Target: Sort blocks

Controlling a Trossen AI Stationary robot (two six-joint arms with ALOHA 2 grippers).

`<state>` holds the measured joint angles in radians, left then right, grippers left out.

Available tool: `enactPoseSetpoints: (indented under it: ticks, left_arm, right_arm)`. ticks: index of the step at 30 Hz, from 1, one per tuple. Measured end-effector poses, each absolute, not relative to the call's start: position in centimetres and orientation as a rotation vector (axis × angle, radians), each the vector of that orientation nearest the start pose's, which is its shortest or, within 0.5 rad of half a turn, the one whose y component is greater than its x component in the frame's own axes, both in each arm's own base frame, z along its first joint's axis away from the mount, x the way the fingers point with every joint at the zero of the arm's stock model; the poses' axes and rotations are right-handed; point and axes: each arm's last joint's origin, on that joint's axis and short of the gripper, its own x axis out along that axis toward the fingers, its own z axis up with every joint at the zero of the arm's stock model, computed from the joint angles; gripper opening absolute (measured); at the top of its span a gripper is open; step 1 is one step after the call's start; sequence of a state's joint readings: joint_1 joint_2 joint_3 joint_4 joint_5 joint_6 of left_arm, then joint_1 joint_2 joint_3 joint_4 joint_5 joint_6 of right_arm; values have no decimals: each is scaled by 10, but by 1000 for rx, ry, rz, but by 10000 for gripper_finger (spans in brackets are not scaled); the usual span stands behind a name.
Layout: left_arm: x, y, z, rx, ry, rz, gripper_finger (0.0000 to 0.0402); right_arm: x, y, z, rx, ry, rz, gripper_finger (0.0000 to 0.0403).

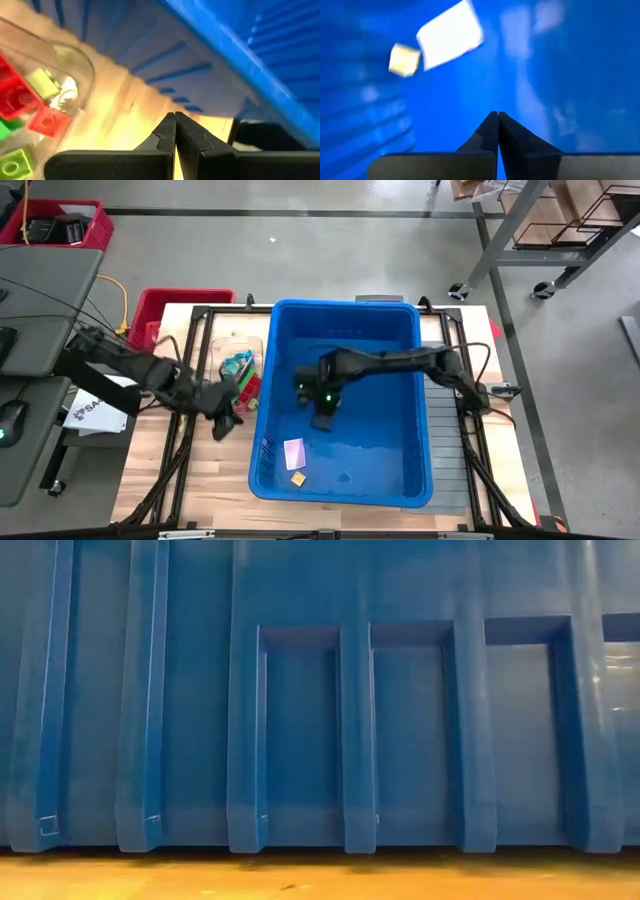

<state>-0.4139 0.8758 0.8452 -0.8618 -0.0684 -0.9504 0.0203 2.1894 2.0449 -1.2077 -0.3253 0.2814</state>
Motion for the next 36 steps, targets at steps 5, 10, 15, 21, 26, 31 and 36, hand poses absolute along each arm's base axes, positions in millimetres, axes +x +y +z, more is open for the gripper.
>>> enactPoseSetpoints:
  ticks: [5, 10, 15, 21, 26, 31, 36]
  left_arm:
    - [144, -92, 271, -621, 969, 164, 1]
    - [136, -119, 257, -685, 924, 204, 0]
    - [138, -135, 237, -745, 862, 263, 0]
    - [156, -149, 209, -708, 946, 267, 0]
    - [173, -157, 195, -706, 966, 202, 0]
    - [186, -156, 186, -723, 953, 226, 0]
    - [199, -154, 176, -729, 973, 238, 0]
  right_arm:
    - [452, 39, 219, 523, 1420, 300, 0]
    - [442, 45, 178, 759, 1366, 235, 0]
    - [436, 46, 178, 1024, 1082, 163, 0]
    - [433, 66, 159, 1161, 975, -9, 0]
    - [422, 75, 139, 1163, 1029, -214, 23]
    - [425, 75, 138, 1163, 964, -274, 92]
    - [422, 75, 136, 1115, 989, -289, 167]
